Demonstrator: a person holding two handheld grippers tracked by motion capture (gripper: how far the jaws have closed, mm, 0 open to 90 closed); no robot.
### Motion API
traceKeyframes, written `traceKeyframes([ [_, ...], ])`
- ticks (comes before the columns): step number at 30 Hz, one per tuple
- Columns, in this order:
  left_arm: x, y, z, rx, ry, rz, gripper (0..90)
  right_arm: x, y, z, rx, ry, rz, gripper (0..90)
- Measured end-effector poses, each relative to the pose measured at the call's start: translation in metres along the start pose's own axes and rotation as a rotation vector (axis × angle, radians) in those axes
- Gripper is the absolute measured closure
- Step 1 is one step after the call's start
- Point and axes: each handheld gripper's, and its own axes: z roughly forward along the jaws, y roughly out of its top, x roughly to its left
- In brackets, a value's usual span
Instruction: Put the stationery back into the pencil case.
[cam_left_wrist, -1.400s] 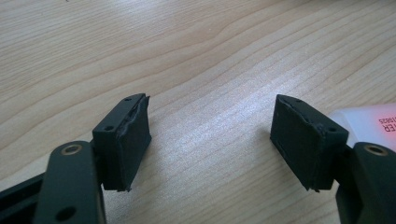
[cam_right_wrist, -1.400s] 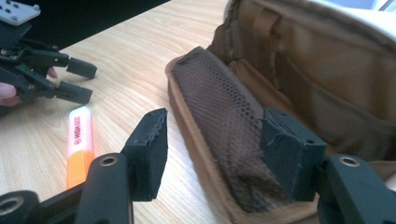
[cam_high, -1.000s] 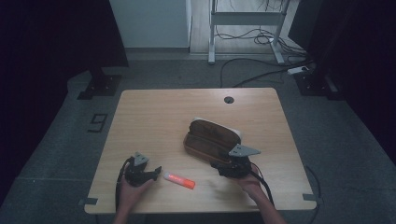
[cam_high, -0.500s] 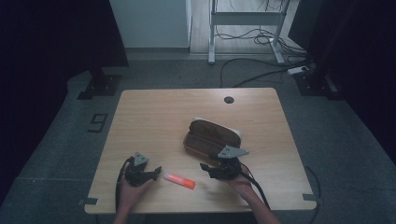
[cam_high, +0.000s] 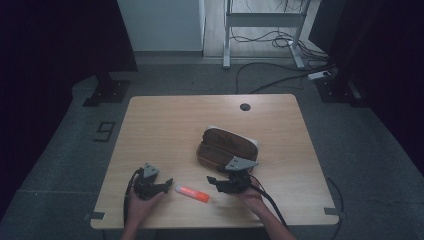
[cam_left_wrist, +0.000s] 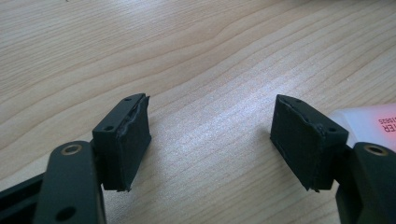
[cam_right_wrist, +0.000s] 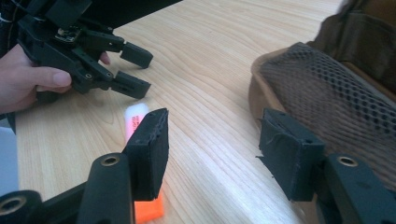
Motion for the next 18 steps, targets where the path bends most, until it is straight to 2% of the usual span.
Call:
traceKeyframes([
  [18, 0.000, 0.000, 0.000, 0.000, 0.000, 0.000, 28.0, 0.016, -0.001, 0.019, 0.023, 0.042, -0.016, 42.5],
])
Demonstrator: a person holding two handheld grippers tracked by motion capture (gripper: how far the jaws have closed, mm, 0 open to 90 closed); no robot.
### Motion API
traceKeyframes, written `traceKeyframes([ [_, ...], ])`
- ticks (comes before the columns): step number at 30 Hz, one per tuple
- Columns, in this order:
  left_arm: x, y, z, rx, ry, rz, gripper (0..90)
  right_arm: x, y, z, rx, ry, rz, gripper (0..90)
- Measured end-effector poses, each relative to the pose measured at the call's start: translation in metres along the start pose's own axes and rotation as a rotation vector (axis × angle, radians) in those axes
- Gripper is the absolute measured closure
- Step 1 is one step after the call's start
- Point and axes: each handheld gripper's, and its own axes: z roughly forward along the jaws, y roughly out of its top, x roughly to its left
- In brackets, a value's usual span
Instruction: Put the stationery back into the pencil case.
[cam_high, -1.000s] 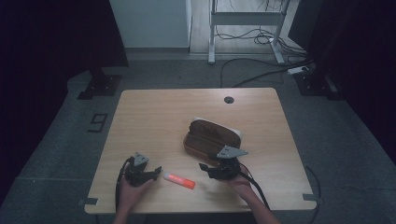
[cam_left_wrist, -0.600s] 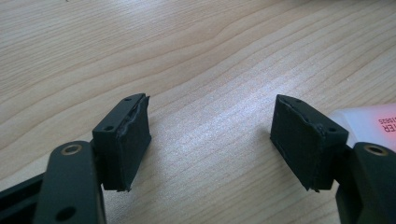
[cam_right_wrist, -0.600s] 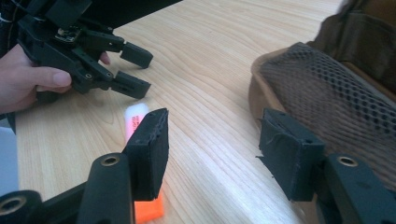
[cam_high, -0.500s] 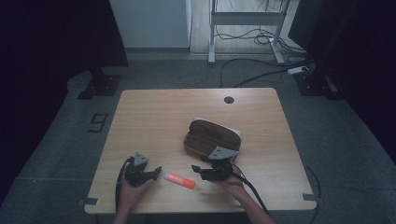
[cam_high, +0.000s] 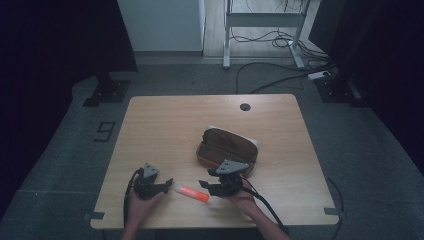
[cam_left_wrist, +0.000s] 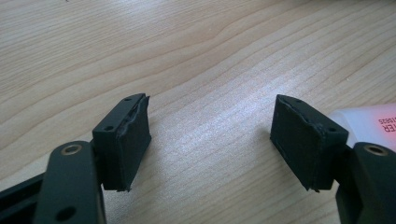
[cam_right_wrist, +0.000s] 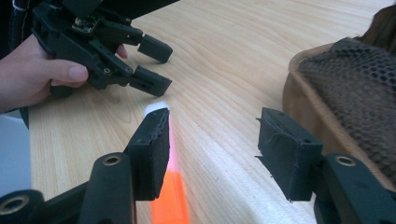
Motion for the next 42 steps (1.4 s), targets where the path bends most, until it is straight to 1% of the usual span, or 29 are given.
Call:
traceKeyframes([
  [5, 0.000, 0.000, 0.000, 0.000, 0.000, 0.000, 28.0, 0.007, -0.004, 0.007, 0.022, 0.017, -0.013, 42.5],
  [18, 0.000, 0.000, 0.000, 0.000, 0.000, 0.000, 28.0, 0.017, -0.011, 0.023, 0.067, 0.048, -0.029, 45.1],
  [24, 0.000, 0.000, 0.000, 0.000, 0.000, 0.000, 28.0, 0.020, -0.015, 0.033, 0.099, 0.057, -0.031, 46.5],
  [25, 0.000, 0.000, 0.000, 0.000, 0.000, 0.000, 28.0, 0.022, -0.017, 0.036, 0.110, 0.061, -0.037, 46.9],
  [32, 0.000, 0.000, 0.000, 0.000, 0.000, 0.000, 28.0, 0.023, -0.019, 0.041, 0.134, 0.056, -0.036, 48.4],
  [38, 0.000, 0.000, 0.000, 0.000, 0.000, 0.000, 28.0, 0.025, -0.021, 0.043, 0.151, 0.054, -0.057, 50.1],
  [40, 0.000, 0.000, 0.000, 0.000, 0.000, 0.000, 28.0, 0.025, -0.021, 0.043, 0.152, 0.058, -0.063, 51.7],
  [41, 0.000, 0.000, 0.000, 0.000, 0.000, 0.000, 28.0, 0.026, -0.021, 0.043, 0.157, 0.053, -0.070, 54.1],
  [42, 0.000, 0.000, 0.000, 0.000, 0.000, 0.000, 28.0, 0.026, -0.021, 0.043, 0.157, 0.053, -0.070, 54.1],
])
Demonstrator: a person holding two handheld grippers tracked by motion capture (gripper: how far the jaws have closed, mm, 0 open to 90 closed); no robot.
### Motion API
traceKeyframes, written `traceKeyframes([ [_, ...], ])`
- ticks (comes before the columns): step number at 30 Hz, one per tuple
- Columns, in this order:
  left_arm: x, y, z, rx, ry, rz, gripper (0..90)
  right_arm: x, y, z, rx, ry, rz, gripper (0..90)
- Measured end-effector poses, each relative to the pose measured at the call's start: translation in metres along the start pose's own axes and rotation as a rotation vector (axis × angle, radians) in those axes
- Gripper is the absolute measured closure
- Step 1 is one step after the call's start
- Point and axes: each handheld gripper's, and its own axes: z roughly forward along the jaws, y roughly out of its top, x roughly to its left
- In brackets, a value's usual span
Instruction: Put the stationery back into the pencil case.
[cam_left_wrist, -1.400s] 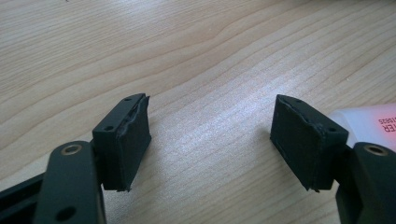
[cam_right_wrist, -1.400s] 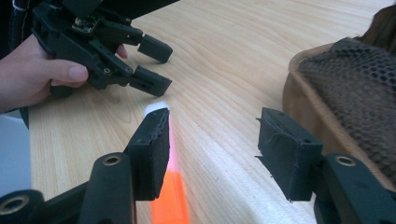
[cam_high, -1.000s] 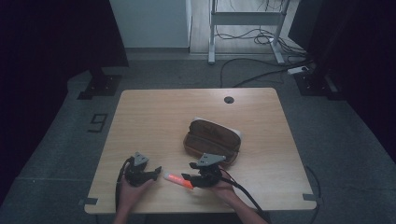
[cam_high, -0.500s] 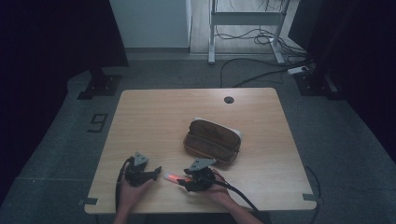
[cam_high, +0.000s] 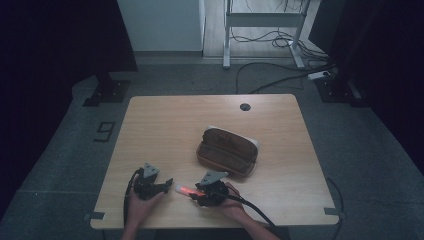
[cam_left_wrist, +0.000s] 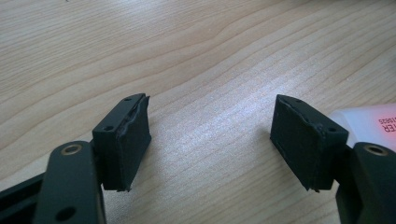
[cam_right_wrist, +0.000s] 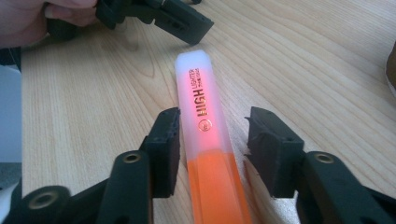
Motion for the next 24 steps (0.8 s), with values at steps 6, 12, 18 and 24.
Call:
traceKeyframes([
  [6, 0.0000, 0.0000, 0.0000, 0.000, 0.000, 0.000, 28.0, 0.0011, -0.0005, 0.0007, 0.030, -0.008, -0.017, 61.6],
  [12, 0.0000, 0.0000, 0.0000, 0.000, 0.000, 0.000, 28.0, -0.0004, -0.0003, 0.0000, 0.035, -0.005, -0.029, 65.2],
  [18, 0.0000, 0.0000, 0.0000, 0.000, 0.000, 0.000, 28.0, -0.0007, -0.0001, -0.0013, 0.038, -0.003, -0.028, 65.5],
  [24, 0.0000, 0.0000, 0.0000, 0.000, 0.000, 0.000, 28.0, -0.0028, 0.0023, -0.0074, 0.017, 0.006, -0.021, 65.6],
])
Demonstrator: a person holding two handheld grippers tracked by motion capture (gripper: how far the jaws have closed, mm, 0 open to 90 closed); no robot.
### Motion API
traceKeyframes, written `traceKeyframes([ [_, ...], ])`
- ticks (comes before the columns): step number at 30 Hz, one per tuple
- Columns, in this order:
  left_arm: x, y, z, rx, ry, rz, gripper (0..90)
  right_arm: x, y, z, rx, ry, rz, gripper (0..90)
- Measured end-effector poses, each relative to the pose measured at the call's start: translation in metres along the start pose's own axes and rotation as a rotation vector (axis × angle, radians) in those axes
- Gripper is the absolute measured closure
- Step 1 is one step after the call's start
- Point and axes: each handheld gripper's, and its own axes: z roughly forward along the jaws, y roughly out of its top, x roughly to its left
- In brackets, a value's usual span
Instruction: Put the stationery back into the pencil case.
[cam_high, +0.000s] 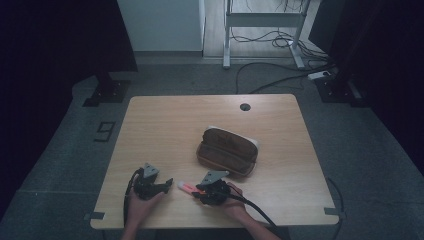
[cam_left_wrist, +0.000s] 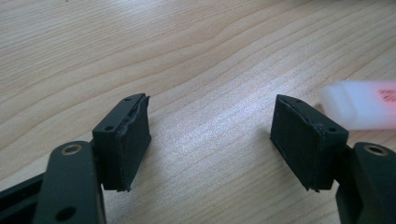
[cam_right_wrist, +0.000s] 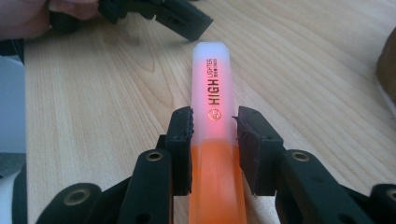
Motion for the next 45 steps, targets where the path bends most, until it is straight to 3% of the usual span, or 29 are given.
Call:
traceKeyframes([
  [29, 0.000, 0.000, 0.000, 0.000, 0.000, 0.000, 28.0, -0.015, 0.014, -0.044, -0.135, -0.009, 0.040, 65.7],
  [45, 0.000, 0.000, 0.000, 0.000, 0.001, 0.000, 28.0, -0.024, 0.017, -0.061, -0.177, -0.022, 0.061, 65.6],
])
